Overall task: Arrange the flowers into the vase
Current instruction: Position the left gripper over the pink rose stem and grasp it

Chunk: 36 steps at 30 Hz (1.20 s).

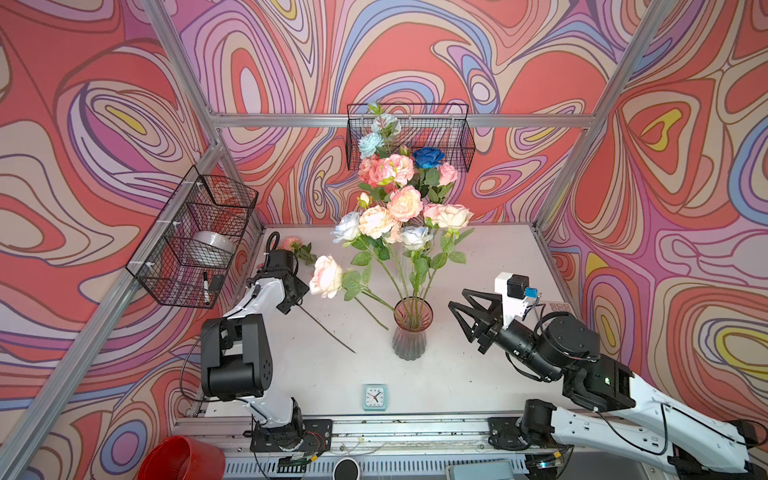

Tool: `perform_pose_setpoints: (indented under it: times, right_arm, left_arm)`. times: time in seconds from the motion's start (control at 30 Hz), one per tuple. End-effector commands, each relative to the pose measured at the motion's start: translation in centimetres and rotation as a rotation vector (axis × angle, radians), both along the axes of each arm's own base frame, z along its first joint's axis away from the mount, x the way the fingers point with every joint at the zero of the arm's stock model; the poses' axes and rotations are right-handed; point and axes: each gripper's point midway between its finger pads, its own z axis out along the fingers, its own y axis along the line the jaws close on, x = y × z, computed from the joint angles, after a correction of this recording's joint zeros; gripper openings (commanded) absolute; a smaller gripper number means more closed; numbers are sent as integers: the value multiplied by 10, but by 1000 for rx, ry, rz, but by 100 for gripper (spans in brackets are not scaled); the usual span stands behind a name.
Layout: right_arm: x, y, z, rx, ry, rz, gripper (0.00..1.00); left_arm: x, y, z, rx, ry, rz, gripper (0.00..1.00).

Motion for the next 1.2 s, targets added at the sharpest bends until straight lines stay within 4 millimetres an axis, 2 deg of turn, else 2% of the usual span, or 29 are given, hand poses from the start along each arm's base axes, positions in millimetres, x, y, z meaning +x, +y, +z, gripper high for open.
perform_pose_setpoints:
  times: [0.0, 0.23, 0.6, 0.83, 0.97, 1.17]
  right_arm:
    - [1, -6, -5, -14, 13, -18, 53]
    - [0, -13, -5, -13, 12, -37, 53]
    - [1, -18, -5, -26, 10, -53, 53]
    - [-1, -25, -6, -19, 19, -66, 53]
    - [-1, -29, -4, -13, 18, -77, 53]
    - [0, -28, -4, -12, 17, -78, 53]
  left_arm:
    - [4, 14, -8, 48, 75, -11, 63]
    - [15, 23, -25, 66, 148, -15, 61]
    - [24, 37, -44, 99, 237, -18, 48]
    - [27, 36, -59, 88, 271, -17, 35]
    - [29, 34, -61, 74, 267, -16, 22]
    - [25, 34, -61, 75, 264, -21, 10]
